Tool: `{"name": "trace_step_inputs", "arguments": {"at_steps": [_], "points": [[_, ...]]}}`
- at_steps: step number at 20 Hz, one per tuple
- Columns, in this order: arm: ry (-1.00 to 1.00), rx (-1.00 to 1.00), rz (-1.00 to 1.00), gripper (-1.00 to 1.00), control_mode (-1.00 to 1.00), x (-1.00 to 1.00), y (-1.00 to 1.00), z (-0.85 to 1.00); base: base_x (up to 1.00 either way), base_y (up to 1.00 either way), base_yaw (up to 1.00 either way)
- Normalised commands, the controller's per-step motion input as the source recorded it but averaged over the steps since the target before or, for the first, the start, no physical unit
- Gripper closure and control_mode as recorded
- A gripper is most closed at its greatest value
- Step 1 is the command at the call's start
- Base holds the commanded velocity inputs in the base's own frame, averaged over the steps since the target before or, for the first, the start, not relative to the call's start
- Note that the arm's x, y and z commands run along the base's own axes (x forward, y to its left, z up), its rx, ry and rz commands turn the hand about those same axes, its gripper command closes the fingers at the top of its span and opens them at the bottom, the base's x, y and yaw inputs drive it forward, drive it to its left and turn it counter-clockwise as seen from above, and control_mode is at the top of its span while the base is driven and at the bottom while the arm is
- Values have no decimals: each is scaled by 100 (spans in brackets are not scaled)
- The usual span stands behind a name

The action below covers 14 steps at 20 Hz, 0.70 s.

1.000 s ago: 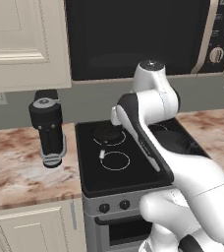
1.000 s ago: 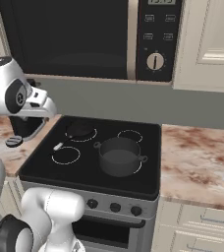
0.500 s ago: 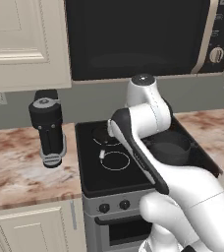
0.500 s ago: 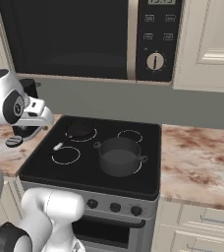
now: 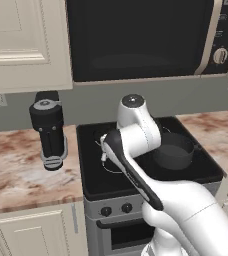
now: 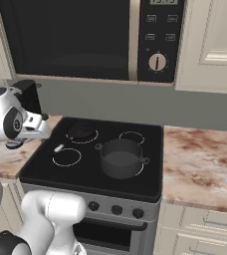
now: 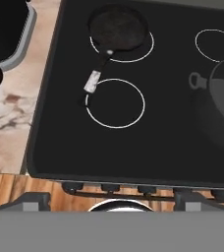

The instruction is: Move the pot and pan from the stove into the sink.

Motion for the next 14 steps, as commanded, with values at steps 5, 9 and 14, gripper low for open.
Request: {"name": "trace_step_inputs", "arguments": {"at_steps": [5, 9, 14], "points": [[0, 0, -2, -100, -100, 35, 24, -43, 0, 0, 0], [0, -3, -3, -100, -100, 41, 18, -40, 0, 0, 0], [-1, -4, -5, -100, -100, 50, 9, -30, 0, 0, 0]]}}
